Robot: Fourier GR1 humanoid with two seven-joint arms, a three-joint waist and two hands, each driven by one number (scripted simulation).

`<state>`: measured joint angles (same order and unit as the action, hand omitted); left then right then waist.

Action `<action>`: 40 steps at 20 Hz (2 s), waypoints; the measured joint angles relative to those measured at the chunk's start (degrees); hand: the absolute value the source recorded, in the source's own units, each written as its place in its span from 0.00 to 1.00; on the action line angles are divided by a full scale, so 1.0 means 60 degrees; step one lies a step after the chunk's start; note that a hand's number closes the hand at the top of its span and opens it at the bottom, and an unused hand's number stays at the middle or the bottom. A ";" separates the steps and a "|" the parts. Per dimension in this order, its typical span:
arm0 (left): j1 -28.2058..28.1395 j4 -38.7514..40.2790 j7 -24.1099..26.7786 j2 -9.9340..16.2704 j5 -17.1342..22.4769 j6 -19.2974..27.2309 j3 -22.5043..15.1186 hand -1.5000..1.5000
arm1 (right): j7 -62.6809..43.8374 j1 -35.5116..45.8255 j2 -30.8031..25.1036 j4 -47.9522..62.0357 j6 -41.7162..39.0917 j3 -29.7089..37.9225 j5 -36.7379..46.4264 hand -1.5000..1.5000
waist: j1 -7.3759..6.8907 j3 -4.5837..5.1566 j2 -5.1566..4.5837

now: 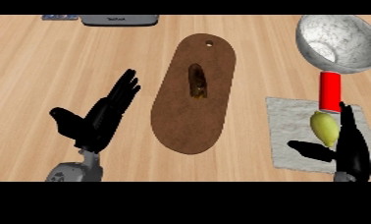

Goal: Pick the lemon from the placemat and place it in the bowl

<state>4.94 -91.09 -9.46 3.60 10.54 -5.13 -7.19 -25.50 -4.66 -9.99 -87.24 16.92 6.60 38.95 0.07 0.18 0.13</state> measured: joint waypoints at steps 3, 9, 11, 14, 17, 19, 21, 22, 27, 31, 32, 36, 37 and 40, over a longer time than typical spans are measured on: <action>0.0199 0.0024 -0.0167 -0.0036 -0.0053 0.0020 0.0173 0.50 | 0.0099 0.0222 0.0010 0.0248 -0.0018 0.0141 -0.0031 1.00 | 0.0006 0.0005 0.0003; 0.0210 0.0362 0.0096 -0.0064 -0.0087 -0.0191 0.0327 0.50 | 0.1049 0.0560 -0.0002 0.0741 0.0446 0.0203 0.0078 1.00 | 0.0014 0.0049 0.0034; 0.0085 0.0226 0.0090 -0.0078 -0.0101 -0.0225 0.0320 0.50 | 0.1279 0.0653 -0.0025 0.0910 0.0566 0.0222 0.0153 1.00 | 0.0017 0.0067 0.0049; 0.0057 0.0261 0.0160 -0.0143 -0.0161 -0.0256 0.0312 0.50 | 0.1759 0.0591 -0.0028 0.1036 0.0765 0.0247 0.0175 1.00 | 0.0023 0.0093 0.0070; 0.0195 0.0128 -0.0093 -0.0203 -0.0211 -0.0145 0.0309 0.50 | 0.1766 0.0886 -0.0062 0.1272 0.0838 0.0244 0.0379 1.00 | 0.0019 0.0115 0.0085; 0.0401 0.0311 -0.0082 -0.0203 -0.0203 -0.0176 0.0398 0.50 | 0.1445 0.0942 -0.0064 0.1125 0.0784 0.0132 0.0710 1.00 | 0.0032 0.0103 0.0071; 0.0437 0.0340 -0.0115 -0.0237 -0.0230 -0.0123 0.0436 0.50 | 0.1377 0.0757 0.0018 0.0968 0.0931 0.0074 0.0920 1.00 | 0.0038 0.0103 0.0073; 0.0288 0.0364 0.0043 -0.0282 -0.0289 -0.0127 0.0387 0.50 | 0.1182 0.0636 0.0016 0.0723 0.0877 0.0031 0.1057 1.00 | 0.0036 0.0077 0.0058; 0.0338 0.0104 -0.0164 -0.0327 -0.0292 -0.0192 0.0190 0.50 | 0.0355 0.1387 -0.0729 0.0982 -0.0913 -0.1022 0.2508 1.00 | -0.0213 0.0168 0.0043; 0.0469 0.0260 -0.0190 -0.0269 -0.0229 -0.0314 0.0230 0.50 | -0.0253 0.2430 -0.1216 0.1256 -0.3108 -0.2162 0.3461 1.00 | -0.0353 0.0153 -0.0011; 0.0425 0.0179 -0.0249 -0.0247 -0.0227 -0.0300 0.0240 0.50 | -0.0478 0.2812 -0.1209 0.1240 -0.3592 -0.2299 0.3544 1.00 | -0.0329 0.0113 -0.0013; 0.0207 0.0047 -0.0188 -0.0331 -0.0378 -0.0130 0.0196 0.50 | -0.1332 0.3900 -0.0913 0.0460 -0.4968 -0.2630 0.3671 1.00 | -0.0162 0.0027 -0.0004; 0.0269 0.0031 -0.0240 -0.0284 -0.0310 -0.0146 0.0299 0.50 | -0.1571 0.3995 -0.0808 0.0069 -0.5235 -0.2699 0.3676 1.00 | -0.0123 0.0016 -0.0001; 0.0197 0.0105 -0.0174 -0.0179 -0.0205 -0.0291 0.0429 0.50 | -0.2195 0.4432 -0.0615 -0.1001 -0.5873 -0.2746 0.3701 1.00 | -0.0053 -0.0005 0.0007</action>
<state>6.12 -90.46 -10.50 2.52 9.31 -6.87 -4.61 -38.67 21.93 -13.68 -93.25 -18.32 -9.88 61.16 -0.25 0.15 0.17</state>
